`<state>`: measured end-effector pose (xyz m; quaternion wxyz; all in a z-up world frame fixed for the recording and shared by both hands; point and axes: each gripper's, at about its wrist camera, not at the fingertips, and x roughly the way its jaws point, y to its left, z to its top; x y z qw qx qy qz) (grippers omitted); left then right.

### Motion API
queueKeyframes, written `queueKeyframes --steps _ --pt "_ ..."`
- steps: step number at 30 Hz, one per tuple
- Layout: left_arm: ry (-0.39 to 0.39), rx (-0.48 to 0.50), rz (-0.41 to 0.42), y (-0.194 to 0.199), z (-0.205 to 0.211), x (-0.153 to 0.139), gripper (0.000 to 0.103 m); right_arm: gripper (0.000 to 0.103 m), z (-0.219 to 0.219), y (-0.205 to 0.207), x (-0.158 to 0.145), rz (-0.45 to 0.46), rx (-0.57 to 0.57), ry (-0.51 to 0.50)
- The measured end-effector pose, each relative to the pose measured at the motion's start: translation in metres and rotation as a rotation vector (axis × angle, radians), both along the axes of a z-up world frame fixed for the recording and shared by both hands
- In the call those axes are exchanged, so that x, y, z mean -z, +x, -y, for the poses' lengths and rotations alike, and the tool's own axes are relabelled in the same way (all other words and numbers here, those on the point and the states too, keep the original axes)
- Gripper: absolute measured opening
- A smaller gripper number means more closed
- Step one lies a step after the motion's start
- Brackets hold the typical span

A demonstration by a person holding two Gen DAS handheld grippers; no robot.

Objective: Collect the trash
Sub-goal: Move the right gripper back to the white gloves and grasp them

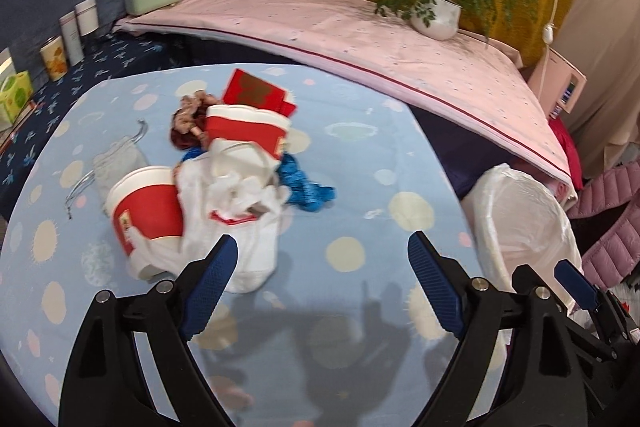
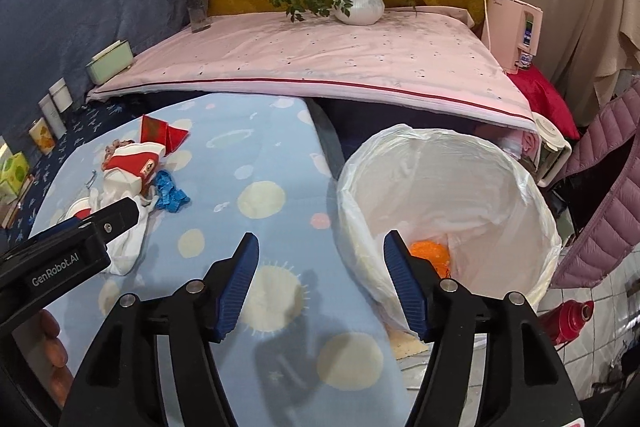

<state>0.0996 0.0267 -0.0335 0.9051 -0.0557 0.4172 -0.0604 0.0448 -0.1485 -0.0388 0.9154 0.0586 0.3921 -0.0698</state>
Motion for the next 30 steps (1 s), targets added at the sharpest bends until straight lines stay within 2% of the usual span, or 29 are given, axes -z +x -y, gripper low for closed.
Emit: queueKeyframes --steps 8,11,16,22,30 --pt "-0.015 -0.123 -0.025 0.001 -0.057 0.011 0.084 0.064 -0.049 0.012 0.007 -0.024 -0.108 -0.005" --pt "0.0 -0.174 -0.017 0.001 -0.077 0.014 0.09 0.064 -0.066 0.017 0.011 -0.037 -0.145 -0.003" --pt "0.016 -0.229 -0.024 0.002 -0.104 0.02 0.09 0.064 -0.095 0.025 0.019 -0.056 -0.202 0.006" --pt "0.029 -0.27 -0.044 0.006 -0.129 0.03 0.09 0.064 -0.12 0.035 0.028 -0.082 -0.243 0.017" --pt "0.005 -0.299 -0.082 0.014 -0.153 0.042 0.091 0.064 -0.147 0.054 0.044 -0.117 -0.288 0.073"
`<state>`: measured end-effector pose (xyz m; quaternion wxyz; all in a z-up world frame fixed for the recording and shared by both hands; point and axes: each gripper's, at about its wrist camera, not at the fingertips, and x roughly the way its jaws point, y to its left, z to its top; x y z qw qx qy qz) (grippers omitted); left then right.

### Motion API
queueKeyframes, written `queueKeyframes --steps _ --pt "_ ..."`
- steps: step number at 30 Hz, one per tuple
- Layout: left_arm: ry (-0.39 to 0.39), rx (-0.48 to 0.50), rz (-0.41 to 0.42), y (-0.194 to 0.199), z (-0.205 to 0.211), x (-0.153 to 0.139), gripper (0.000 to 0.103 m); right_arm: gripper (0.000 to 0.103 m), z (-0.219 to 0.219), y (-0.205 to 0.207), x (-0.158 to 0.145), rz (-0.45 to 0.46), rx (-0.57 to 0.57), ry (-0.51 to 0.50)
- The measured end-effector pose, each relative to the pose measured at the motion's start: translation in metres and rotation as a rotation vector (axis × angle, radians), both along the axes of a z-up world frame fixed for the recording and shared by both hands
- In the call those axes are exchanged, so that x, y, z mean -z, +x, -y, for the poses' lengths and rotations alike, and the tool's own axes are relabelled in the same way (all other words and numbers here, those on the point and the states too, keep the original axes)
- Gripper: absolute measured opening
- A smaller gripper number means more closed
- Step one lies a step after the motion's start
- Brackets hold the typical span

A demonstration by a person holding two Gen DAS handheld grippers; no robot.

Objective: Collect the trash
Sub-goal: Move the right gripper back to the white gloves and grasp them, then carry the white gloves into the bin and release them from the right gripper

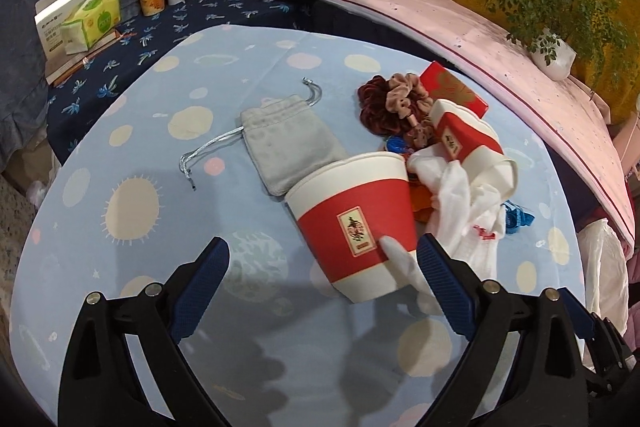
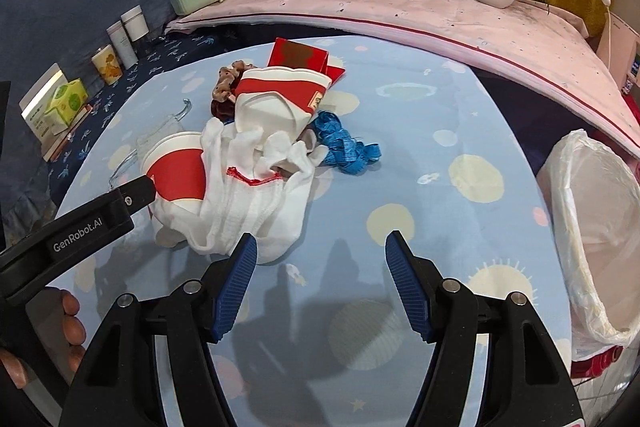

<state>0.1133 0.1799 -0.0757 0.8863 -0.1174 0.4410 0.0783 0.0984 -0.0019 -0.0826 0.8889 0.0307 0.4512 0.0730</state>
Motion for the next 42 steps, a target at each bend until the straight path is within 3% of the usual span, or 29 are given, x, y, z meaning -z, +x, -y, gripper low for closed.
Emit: queueKeyframes --steps 15,21,23,27,29,42 --pt "-0.1 0.017 -0.061 0.027 -0.002 0.022 0.091 0.064 -0.023 0.026 0.028 -0.06 -0.015 0.011" --pt "-0.102 0.029 -0.081 0.034 0.003 0.032 0.091 0.044 -0.023 0.024 0.035 -0.085 -0.043 0.031" --pt "-0.108 0.034 -0.085 0.035 0.004 0.034 0.091 0.03 -0.025 0.023 0.035 -0.09 -0.062 0.042" --pt "-0.146 0.049 -0.09 0.035 0.005 0.035 0.079 0.013 -0.026 0.018 0.032 -0.086 -0.079 0.044" --pt "-0.152 0.064 -0.085 0.033 0.008 0.032 0.072 0.01 -0.024 0.013 0.03 -0.077 -0.079 0.037" --pt "-0.105 0.127 -0.052 0.007 0.038 0.007 0.07 0.009 0.014 -0.012 -0.007 0.018 -0.008 0.046"
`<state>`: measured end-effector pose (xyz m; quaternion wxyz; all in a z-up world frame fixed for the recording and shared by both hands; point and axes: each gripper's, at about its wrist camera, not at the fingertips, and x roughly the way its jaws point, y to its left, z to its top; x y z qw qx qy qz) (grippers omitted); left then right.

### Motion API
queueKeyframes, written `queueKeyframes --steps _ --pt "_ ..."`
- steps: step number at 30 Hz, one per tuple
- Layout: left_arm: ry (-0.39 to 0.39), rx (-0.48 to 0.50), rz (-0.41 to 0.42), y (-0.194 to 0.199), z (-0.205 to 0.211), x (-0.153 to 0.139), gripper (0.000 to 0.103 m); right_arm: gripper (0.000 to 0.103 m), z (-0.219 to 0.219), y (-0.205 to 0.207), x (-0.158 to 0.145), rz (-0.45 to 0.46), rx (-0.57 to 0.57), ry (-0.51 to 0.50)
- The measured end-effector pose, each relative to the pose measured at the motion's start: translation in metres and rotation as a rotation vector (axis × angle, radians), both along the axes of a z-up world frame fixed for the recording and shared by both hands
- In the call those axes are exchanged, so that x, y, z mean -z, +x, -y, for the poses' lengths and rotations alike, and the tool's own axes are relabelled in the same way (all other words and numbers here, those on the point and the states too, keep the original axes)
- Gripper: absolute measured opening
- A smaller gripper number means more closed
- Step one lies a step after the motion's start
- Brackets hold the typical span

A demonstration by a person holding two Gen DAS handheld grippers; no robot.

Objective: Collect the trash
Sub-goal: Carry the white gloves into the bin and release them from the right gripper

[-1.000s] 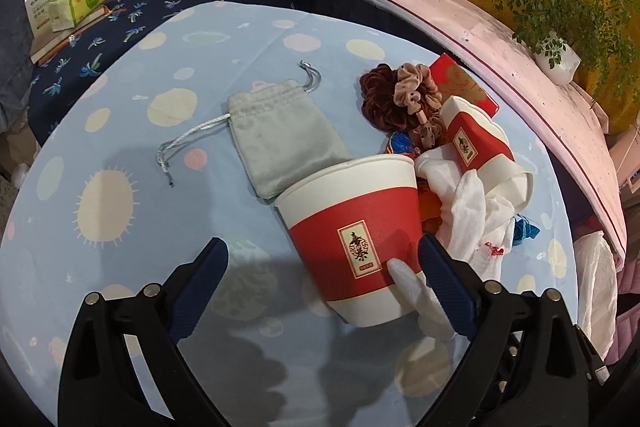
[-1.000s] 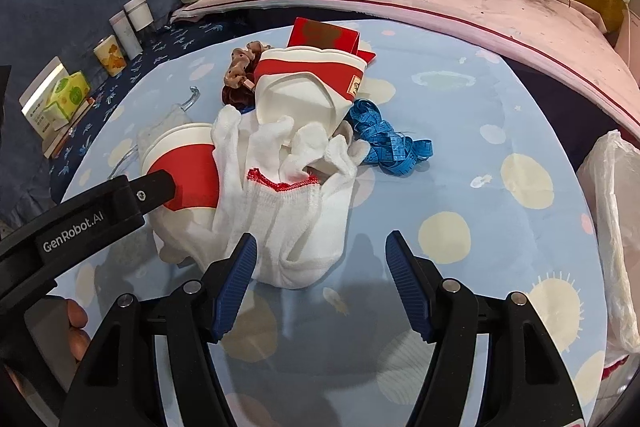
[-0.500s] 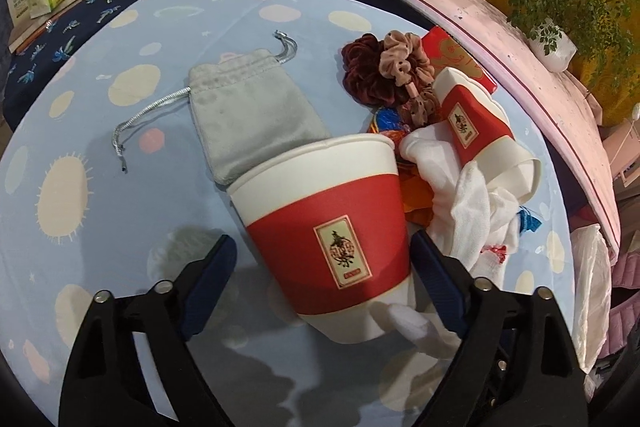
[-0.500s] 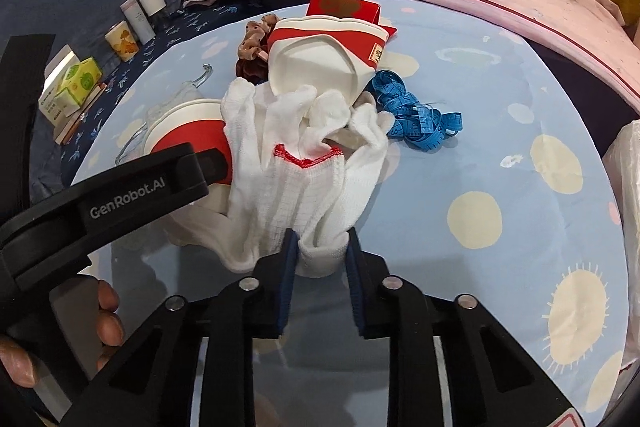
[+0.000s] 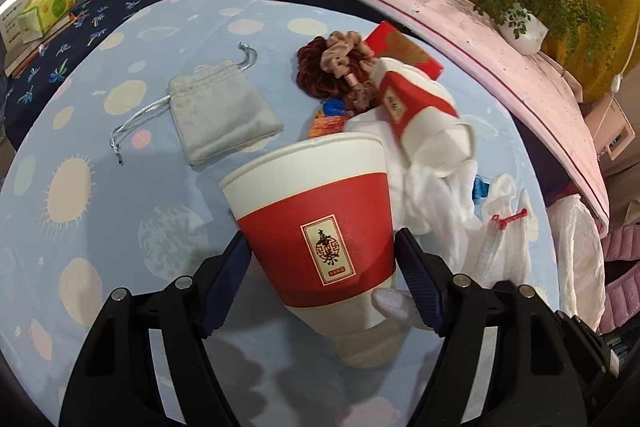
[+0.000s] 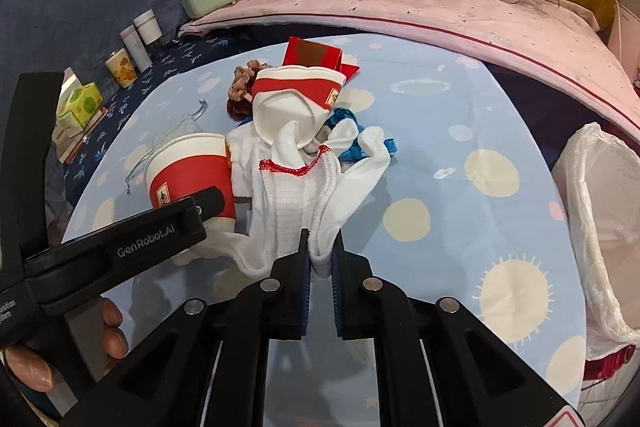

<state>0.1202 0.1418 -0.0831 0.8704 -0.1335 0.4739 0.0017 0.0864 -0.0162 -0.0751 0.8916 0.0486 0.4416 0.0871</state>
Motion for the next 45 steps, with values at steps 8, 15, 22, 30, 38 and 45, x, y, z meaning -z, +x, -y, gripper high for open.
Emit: queueKeyframes --steps 8,15,22,30,38,45 --pt "0.022 0.067 0.043 -0.014 0.035 -0.023 0.07 0.009 0.038 -0.012 -0.021 0.055 0.077 0.02" --pt "0.037 0.148 0.073 -0.023 0.076 -0.038 0.07 0.009 0.079 -0.026 -0.034 0.097 0.154 0.049" --pt "0.058 0.244 0.098 -0.03 0.126 -0.048 0.07 0.009 0.126 -0.038 -0.045 0.132 0.247 0.064" --pt "0.079 0.357 0.114 -0.035 0.184 -0.053 0.071 0.009 0.181 -0.053 -0.048 0.155 0.362 0.076" --pt "0.096 0.478 0.143 -0.042 0.244 -0.06 0.071 0.009 0.236 -0.064 -0.044 0.158 0.473 0.101" --pt "0.092 0.55 0.14 -0.037 0.286 -0.058 0.071 0.009 0.27 -0.07 -0.037 0.158 0.535 0.103"
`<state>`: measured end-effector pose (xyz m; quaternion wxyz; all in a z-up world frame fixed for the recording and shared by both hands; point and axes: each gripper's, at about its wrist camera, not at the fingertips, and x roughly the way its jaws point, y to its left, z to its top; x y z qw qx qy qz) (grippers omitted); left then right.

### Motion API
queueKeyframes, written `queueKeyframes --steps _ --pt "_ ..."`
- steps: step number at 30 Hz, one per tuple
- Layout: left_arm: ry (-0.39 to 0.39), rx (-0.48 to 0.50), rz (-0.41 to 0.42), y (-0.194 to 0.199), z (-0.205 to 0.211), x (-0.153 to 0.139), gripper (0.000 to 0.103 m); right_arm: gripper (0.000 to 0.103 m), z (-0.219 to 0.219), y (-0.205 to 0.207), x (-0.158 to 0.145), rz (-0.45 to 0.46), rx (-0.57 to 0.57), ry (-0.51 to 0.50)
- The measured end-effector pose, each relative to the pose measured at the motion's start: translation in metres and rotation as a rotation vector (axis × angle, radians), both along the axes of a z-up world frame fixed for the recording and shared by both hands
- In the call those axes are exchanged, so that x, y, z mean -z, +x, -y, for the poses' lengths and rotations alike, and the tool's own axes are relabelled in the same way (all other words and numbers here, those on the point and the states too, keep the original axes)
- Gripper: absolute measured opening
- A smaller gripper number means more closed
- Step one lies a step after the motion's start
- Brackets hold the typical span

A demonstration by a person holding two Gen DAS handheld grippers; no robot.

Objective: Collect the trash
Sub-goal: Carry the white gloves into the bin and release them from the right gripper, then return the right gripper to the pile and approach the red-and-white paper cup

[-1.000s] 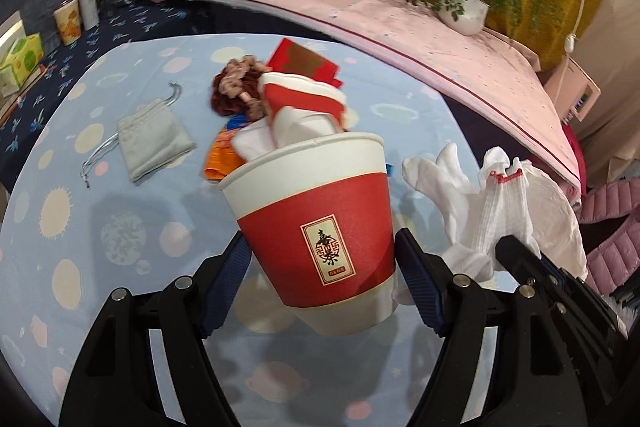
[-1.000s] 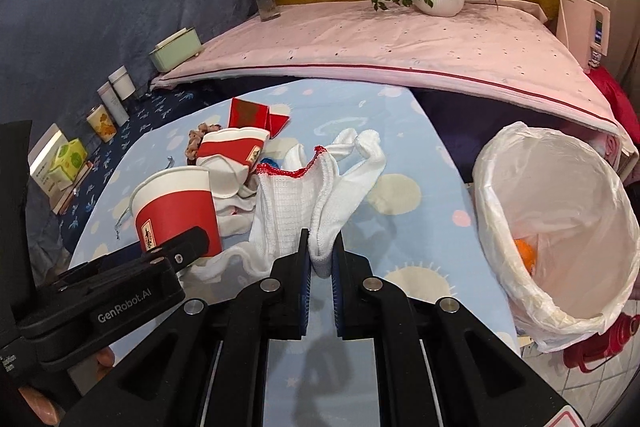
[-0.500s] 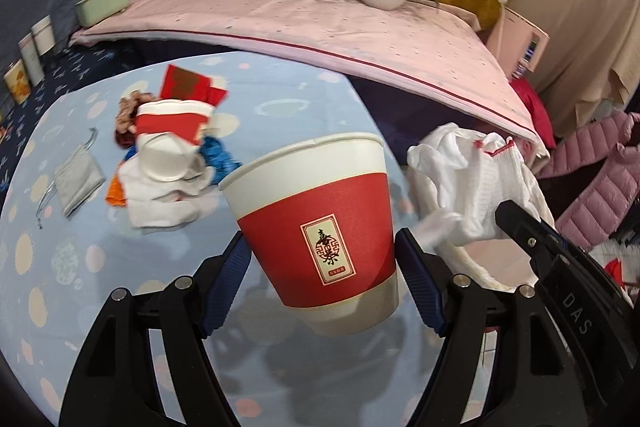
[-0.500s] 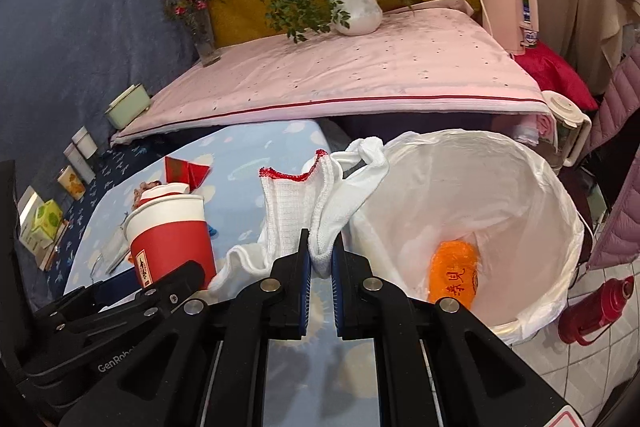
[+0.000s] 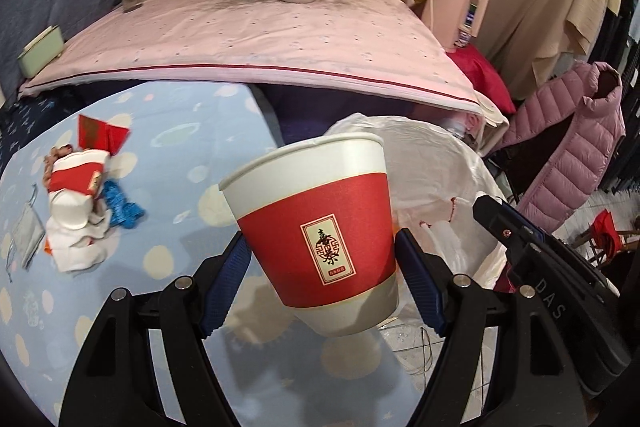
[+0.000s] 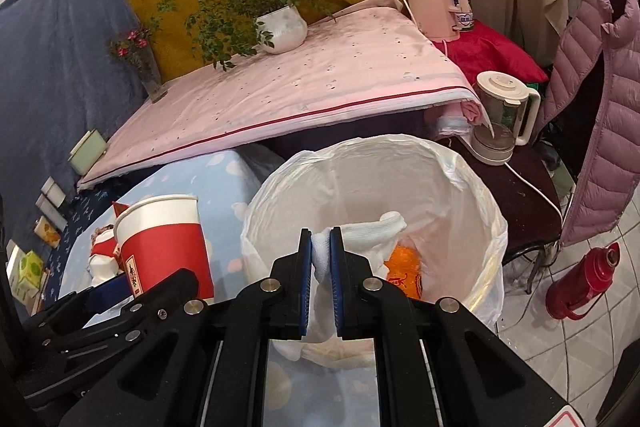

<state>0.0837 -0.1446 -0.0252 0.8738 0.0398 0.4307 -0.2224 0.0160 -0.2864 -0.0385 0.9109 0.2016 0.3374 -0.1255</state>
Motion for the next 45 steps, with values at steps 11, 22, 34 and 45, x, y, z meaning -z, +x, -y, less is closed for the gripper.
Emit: queueKeyframes --steps 11,22,34,45 --pt "0.014 0.072 -0.011 0.013 0.048 0.005 0.071 0.009 0.038 0.007 -0.008 0.021 0.066 -0.018" --pt "0.033 0.077 -0.019 0.019 0.058 0.012 0.083 0.022 0.045 0.015 -0.01 0.023 0.091 -0.035" --pt "0.022 0.021 -0.019 0.024 0.038 0.011 0.088 0.044 0.037 0.014 -0.011 0.015 0.092 -0.041" --pt "0.017 -0.035 -0.015 0.021 0.009 0.012 0.088 0.051 0.017 0.013 -0.01 0.002 0.059 -0.049"
